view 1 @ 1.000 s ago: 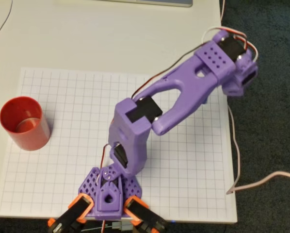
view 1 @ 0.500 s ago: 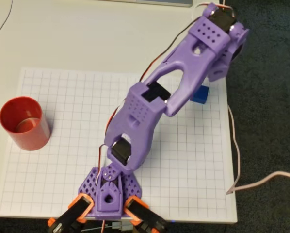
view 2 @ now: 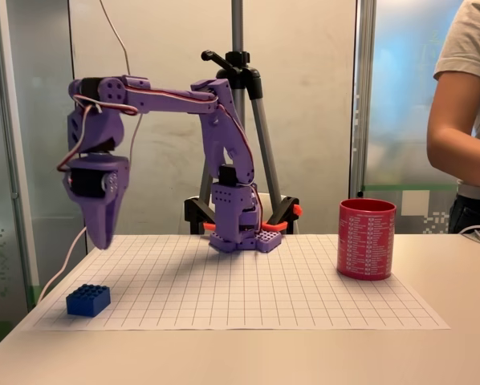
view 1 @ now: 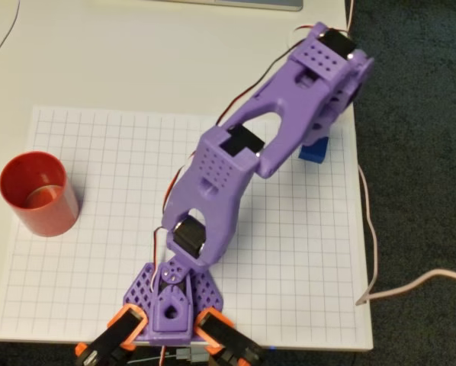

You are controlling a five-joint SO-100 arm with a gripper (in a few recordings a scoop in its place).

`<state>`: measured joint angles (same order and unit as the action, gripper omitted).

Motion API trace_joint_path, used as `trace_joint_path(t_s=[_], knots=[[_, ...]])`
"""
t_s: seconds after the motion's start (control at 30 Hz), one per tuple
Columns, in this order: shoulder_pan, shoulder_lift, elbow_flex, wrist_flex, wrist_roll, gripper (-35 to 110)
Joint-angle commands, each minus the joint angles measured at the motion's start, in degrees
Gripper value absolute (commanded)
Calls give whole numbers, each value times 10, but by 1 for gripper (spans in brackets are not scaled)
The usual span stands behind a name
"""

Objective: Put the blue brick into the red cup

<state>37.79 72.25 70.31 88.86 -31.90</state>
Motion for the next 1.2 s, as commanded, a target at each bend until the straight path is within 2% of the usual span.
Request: trace_joint_path(t_s=[0.0, 0.4, 0.77, 0.8, 0.83, 0.97, 1.17], knots=[[-4, 69, 7, -2, 41, 0], [29, 47, 51, -65, 55, 0], [20, 49, 72, -74, 55, 0], [18, 49, 76, -75, 52, 5], [18, 49, 83, -70, 47, 18], [23, 49, 89, -63, 65, 50], [25, 37, 89, -60, 52, 51]])
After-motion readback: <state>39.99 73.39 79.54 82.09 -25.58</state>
